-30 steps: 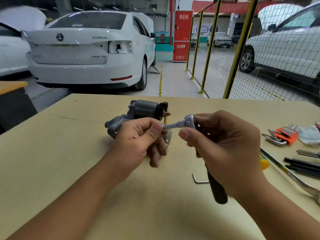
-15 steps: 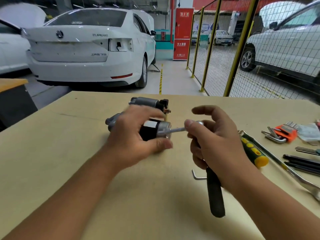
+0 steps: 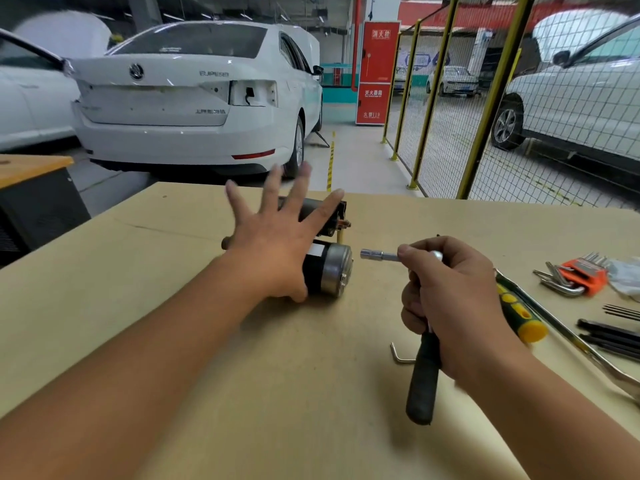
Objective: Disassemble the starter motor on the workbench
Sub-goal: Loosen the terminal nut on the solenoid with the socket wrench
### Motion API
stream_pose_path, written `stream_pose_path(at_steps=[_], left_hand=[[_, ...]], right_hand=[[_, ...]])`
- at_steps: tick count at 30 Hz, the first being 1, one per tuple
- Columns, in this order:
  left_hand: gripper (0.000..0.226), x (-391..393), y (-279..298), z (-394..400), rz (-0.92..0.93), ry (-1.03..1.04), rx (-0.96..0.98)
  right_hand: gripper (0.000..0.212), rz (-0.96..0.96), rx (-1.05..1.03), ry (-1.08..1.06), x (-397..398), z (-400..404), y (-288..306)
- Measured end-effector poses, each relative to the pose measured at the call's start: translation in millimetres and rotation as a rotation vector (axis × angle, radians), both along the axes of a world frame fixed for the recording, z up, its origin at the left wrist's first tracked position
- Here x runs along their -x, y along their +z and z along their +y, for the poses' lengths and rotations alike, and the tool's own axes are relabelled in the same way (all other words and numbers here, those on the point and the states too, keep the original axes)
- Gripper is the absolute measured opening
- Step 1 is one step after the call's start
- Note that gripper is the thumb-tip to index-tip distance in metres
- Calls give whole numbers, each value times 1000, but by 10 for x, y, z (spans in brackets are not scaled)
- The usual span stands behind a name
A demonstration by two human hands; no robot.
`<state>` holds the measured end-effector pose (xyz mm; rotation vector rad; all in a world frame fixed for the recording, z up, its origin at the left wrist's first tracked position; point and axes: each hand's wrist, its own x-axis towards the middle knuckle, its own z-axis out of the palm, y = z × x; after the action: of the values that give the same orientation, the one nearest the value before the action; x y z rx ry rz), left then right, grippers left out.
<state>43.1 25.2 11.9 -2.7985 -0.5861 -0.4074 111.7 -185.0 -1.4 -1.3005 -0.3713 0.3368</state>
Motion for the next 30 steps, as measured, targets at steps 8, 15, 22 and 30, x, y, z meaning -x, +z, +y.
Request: stream_pose_path(at_steps=[8, 15, 22, 30], left_hand=[[112, -117, 66, 53, 91, -244, -46], [88, 66, -140, -137, -415, -158, 177], [89, 162, -114, -547, -1124, -121, 610], [82, 231, -244, -594, -1038, -139, 285]], right_hand=[[7, 30, -11, -30, -66, -13, 10], [6, -34, -89, -68, -111, -91, 126], [12, -405, -208, -67, -36, -196, 299], [12, -416, -218, -43, 83, -125, 211]])
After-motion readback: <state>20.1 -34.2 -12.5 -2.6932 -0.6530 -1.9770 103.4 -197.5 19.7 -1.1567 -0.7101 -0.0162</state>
